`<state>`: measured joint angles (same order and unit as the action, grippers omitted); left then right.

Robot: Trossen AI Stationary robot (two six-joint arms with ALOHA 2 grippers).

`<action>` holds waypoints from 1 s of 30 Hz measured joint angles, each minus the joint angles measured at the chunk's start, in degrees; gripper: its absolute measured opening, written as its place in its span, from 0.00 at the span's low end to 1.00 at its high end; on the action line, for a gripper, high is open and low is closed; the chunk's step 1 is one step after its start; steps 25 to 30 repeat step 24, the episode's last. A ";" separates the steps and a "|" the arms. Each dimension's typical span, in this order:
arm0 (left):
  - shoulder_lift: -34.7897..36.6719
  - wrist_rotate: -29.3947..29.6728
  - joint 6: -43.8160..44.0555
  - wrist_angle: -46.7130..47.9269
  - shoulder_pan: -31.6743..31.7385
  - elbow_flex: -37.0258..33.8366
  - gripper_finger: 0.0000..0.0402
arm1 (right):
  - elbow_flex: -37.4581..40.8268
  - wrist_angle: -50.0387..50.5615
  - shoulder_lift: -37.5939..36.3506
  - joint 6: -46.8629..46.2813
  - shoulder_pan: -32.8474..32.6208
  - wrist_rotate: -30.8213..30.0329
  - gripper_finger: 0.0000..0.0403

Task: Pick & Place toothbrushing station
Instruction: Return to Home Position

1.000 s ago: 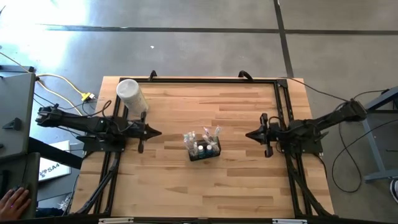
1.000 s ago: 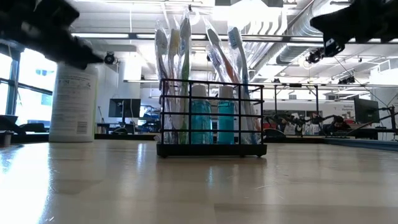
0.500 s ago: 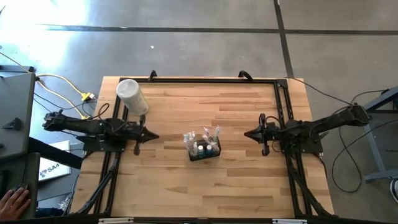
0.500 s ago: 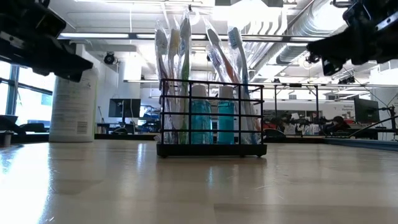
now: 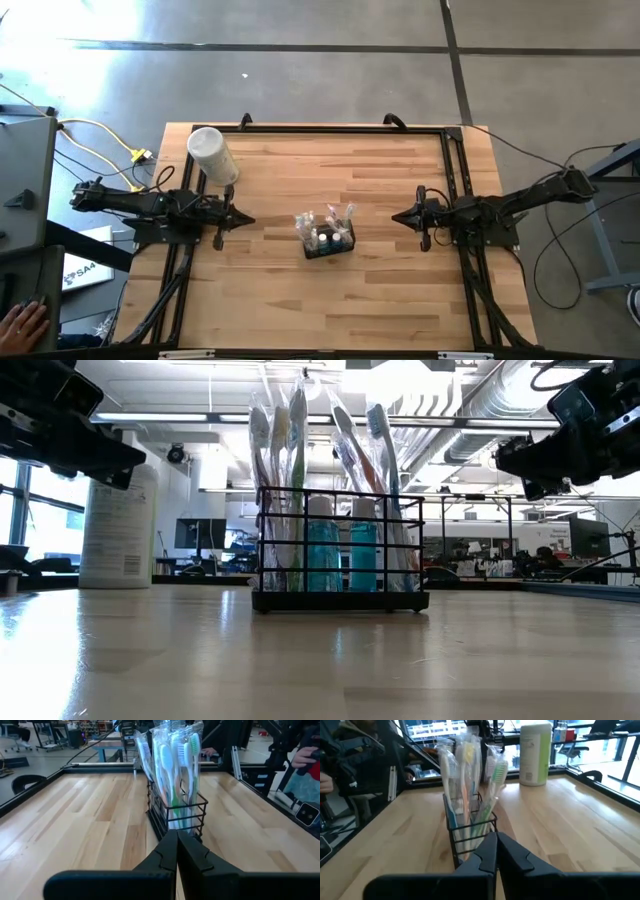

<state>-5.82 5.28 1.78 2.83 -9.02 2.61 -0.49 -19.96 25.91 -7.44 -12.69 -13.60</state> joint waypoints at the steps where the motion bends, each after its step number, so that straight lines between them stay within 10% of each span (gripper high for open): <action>1: 0.00 0.02 0.00 0.02 0.00 0.00 0.00 | 0.00 0.14 0.00 -0.52 0.00 -0.33 0.01; 30: -0.02 0.24 0.01 -0.03 0.00 -0.13 0.02 | 0.09 0.16 0.00 -1.53 0.00 -1.23 0.01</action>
